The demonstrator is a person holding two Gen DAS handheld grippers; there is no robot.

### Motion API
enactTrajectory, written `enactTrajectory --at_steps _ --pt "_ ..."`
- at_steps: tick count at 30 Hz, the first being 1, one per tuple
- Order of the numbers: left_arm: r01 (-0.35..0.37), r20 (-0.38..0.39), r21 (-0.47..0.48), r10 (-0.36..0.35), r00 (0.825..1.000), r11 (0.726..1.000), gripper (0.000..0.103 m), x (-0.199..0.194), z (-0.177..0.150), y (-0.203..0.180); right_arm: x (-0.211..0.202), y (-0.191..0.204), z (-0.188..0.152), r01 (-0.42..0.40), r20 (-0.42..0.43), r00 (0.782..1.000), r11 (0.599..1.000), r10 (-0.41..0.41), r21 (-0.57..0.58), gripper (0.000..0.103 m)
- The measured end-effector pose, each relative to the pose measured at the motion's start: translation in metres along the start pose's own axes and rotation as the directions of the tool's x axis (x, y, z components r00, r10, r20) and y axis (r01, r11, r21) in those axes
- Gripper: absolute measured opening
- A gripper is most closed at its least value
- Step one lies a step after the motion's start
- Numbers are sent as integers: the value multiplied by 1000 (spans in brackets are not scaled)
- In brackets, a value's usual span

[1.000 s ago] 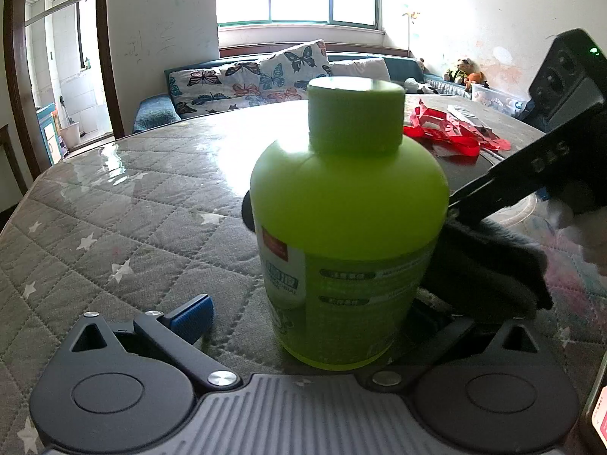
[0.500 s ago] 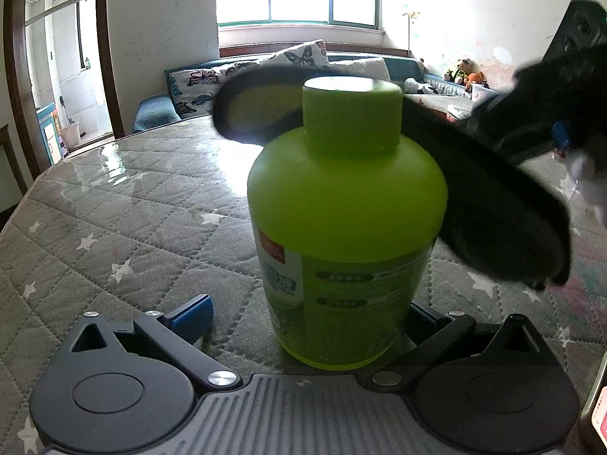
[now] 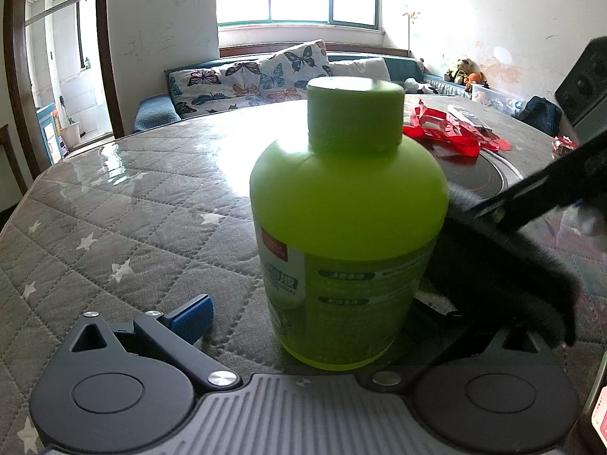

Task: Clean container
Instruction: 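Sweep the cloth across the bottle cap and shoulder with the right tool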

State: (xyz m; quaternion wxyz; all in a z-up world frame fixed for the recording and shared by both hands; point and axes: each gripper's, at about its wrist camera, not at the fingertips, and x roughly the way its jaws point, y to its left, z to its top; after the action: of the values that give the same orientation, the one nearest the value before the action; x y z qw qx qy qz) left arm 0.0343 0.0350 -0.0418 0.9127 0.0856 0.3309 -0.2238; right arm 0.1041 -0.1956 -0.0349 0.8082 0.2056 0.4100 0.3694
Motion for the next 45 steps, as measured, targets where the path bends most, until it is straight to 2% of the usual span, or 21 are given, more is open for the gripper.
enactTrajectory --at_steps 7,13,24,32,37,45 --pt "0 0 0 0 1000 1000 103 -1 0 0 -18 17 17 -56 89 994 998 58 -21 24" --pt "0 0 0 0 1000 1000 103 -1 0 0 -9 12 25 -52 103 993 999 51 2 24" --pt "0 0 0 0 1000 1000 103 1 1 0 17 -12 8 24 16 1000 999 -25 43 24" --pt "0 0 0 0 1000 1000 103 0 0 0 11 -8 -3 24 2 1000 999 -24 25 24" --pt "0 0 0 0 1000 1000 103 0 0 0 -4 0 0 -6 40 999 1000 5 22 24" --pt "0 0 0 0 1000 1000 103 1 1 0 -15 17 24 -53 117 992 999 54 -8 24"
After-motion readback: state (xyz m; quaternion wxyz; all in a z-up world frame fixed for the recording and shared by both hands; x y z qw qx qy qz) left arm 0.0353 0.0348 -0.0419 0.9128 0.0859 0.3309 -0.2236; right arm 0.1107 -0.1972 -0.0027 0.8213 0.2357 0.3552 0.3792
